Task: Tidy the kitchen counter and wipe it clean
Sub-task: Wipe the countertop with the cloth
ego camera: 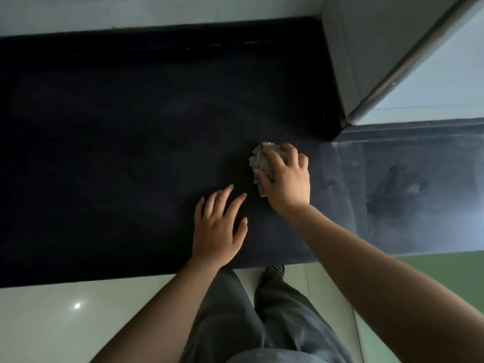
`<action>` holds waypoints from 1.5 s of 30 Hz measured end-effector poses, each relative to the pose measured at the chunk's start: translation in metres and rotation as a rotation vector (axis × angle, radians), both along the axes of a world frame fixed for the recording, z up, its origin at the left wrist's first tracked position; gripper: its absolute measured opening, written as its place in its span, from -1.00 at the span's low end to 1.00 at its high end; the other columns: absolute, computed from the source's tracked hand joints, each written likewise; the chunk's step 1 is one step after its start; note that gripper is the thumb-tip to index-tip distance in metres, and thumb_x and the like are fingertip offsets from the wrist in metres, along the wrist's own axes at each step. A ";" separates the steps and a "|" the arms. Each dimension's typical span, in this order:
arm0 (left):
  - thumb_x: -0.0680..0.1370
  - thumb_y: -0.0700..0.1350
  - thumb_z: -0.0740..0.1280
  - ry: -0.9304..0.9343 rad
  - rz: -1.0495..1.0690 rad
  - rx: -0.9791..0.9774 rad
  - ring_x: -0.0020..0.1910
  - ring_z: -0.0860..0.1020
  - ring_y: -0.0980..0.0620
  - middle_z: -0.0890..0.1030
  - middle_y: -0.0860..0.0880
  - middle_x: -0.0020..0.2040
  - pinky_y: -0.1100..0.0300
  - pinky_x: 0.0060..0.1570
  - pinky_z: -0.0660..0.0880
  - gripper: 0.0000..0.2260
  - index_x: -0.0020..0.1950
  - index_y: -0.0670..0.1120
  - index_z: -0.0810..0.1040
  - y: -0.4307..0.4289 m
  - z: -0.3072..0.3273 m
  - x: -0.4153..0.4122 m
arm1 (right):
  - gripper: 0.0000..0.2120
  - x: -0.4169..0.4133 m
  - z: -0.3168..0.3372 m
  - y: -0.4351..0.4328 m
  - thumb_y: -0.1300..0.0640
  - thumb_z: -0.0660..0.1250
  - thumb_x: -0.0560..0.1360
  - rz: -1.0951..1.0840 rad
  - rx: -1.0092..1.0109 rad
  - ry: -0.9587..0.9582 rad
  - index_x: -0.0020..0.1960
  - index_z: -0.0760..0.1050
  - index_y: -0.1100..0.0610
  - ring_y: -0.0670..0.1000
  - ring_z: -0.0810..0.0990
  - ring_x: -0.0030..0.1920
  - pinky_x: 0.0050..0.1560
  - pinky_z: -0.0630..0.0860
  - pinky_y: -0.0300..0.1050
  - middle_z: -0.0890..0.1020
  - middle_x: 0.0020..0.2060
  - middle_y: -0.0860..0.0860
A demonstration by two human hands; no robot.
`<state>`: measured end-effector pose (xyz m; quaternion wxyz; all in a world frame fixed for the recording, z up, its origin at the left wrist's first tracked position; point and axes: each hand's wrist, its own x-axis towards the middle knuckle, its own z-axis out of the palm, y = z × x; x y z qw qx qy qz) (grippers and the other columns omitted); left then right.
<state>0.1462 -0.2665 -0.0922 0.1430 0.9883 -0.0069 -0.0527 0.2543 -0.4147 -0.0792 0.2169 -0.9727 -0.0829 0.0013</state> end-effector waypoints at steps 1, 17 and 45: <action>0.52 0.10 0.14 -0.008 0.014 0.002 0.39 0.30 -0.03 0.34 -0.01 0.44 -0.11 0.36 0.17 -0.56 0.39 0.07 0.35 0.000 -0.001 0.000 | -0.54 -0.010 0.000 -0.008 -0.13 0.25 0.49 0.058 0.012 -0.010 0.34 0.38 0.00 0.23 0.31 0.23 0.12 0.41 0.11 0.36 0.33 0.12; 0.48 0.11 0.18 -0.051 0.049 -0.031 0.35 0.33 -0.01 0.37 0.02 0.42 -0.11 0.33 0.22 -0.57 0.35 0.08 0.38 0.001 0.000 0.004 | -0.54 0.006 0.001 -0.004 -0.10 0.25 0.49 -0.099 -0.015 0.001 0.35 0.36 0.01 0.26 0.32 0.23 0.10 0.39 0.11 0.34 0.35 0.14; 0.47 0.12 0.11 -0.020 -0.134 -0.087 0.29 0.41 -0.18 0.44 -0.10 0.36 -0.11 0.21 0.37 -0.55 0.28 -0.01 0.48 -0.025 0.019 0.018 | -0.66 -0.082 0.029 -0.114 -0.03 0.28 0.50 -0.499 0.078 0.036 0.25 0.45 0.00 0.16 0.36 0.16 -0.02 0.38 -0.05 0.42 0.24 0.04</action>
